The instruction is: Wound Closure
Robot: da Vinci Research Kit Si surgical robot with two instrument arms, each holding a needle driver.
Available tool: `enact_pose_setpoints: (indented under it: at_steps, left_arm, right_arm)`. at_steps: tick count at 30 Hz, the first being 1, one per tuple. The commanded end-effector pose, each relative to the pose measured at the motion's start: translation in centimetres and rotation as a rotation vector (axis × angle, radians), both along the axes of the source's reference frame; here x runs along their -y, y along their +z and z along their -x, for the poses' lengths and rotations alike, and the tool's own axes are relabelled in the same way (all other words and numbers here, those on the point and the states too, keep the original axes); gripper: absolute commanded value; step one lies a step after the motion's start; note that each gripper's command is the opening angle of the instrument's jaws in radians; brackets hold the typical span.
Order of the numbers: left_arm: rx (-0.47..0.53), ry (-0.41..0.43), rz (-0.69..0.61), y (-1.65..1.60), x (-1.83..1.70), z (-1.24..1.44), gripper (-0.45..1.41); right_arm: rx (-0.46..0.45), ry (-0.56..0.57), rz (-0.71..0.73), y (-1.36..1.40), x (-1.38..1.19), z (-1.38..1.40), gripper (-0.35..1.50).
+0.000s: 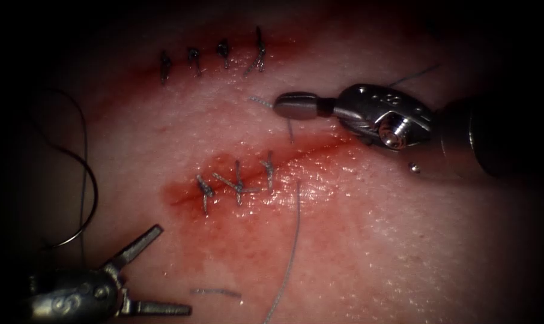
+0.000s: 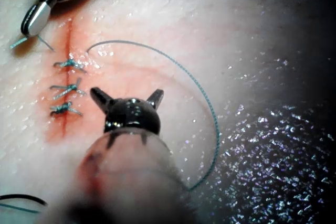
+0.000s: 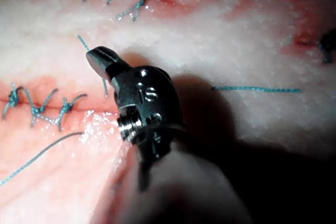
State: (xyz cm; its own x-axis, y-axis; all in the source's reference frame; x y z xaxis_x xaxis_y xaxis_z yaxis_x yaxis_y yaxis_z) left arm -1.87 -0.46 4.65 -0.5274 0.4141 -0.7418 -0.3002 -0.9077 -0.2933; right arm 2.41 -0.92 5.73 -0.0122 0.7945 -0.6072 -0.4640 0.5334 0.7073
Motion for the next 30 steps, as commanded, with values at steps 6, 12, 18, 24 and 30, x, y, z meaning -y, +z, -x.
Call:
enact_pose_setpoints:
  at_steps: [6, 12, 18, 24, 30]
  left_arm:
    - [-0.011, -0.001, -0.001, 0.13, 0.06, 0.07, 0.78]
    - [-0.011, -0.001, -0.001, 0.13, 0.06, 0.07, 0.73]
    - [-0.004, -0.020, -0.031, 0.11, 0.09, 0.12, 0.73]
    - [0.085, -0.020, -0.151, 0.01, 0.19, 0.22, 0.73]
    - [0.149, 0.016, -0.199, -0.06, 0.27, 0.35, 0.83]
  right_arm:
    - [-0.032, 0.026, 0.017, -0.10, -0.01, 0.02, -0.35]
    - [-0.031, 0.022, 0.025, -0.12, -0.02, 0.03, -0.35]
    - [-0.059, 0.019, 0.036, -0.11, 0.00, 0.01, -0.25]
    - [-0.034, -0.023, -0.106, -0.06, 0.04, 0.11, 1.08]
    - [0.005, 0.043, -0.234, 0.10, 0.06, 0.14, 1.33]
